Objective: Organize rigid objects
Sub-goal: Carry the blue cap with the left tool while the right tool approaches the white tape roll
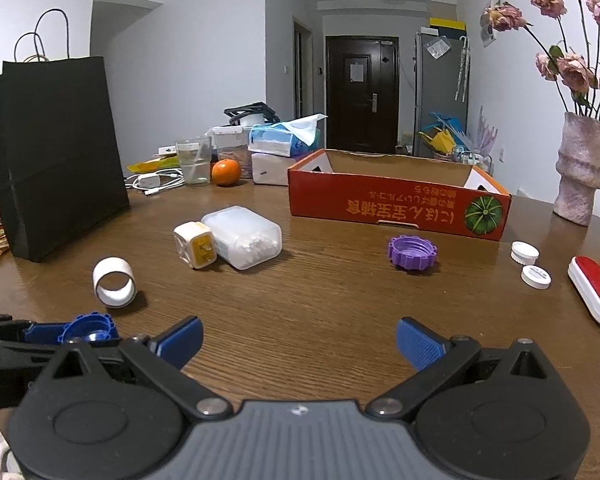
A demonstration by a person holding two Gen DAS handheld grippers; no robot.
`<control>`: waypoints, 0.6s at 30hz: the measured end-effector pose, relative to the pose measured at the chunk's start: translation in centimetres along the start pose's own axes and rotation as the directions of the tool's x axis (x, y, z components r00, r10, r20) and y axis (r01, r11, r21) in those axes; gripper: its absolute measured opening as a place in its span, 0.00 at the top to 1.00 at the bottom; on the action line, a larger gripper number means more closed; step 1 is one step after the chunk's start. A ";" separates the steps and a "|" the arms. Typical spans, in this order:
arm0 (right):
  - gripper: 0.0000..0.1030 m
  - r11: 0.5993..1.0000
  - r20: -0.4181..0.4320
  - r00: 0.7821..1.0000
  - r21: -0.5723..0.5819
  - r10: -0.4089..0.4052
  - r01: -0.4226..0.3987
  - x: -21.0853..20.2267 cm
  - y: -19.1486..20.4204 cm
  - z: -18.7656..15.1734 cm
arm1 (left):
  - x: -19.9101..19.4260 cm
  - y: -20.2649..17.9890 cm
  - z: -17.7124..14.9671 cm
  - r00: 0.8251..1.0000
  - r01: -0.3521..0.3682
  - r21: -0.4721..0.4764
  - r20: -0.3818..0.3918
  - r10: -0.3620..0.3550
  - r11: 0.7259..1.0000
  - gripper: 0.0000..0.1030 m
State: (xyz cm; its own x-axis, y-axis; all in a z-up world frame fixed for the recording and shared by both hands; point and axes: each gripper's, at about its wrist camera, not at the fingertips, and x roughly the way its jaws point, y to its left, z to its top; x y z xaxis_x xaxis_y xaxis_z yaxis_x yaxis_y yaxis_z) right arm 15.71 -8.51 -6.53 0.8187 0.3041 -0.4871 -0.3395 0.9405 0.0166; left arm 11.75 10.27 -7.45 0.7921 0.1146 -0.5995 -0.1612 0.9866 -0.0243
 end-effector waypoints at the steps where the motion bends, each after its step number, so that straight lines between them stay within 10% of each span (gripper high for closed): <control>1: 0.00 1.000 0.001 1.000 -0.003 0.002 -0.002 0.0 0.1 0.0 | -0.2 0.1 0.1 1.000 -0.002 0.000 0.005 0.002 1.000 0.46; 18: 0.00 0.994 0.032 0.996 -0.070 0.081 -0.079 1.8 4.4 1.2 | -1.7 4.7 1.5 0.996 -0.056 -0.018 0.066 0.057 0.998 0.46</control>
State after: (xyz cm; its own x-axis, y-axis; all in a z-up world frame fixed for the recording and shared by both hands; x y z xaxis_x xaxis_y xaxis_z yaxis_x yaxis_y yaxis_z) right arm 16.20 -3.65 -6.32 0.8030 0.3842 -0.4557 -0.4345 0.9007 -0.0061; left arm 10.53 14.93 -5.38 0.8185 0.1785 -0.5461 -0.2160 0.9764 -0.0046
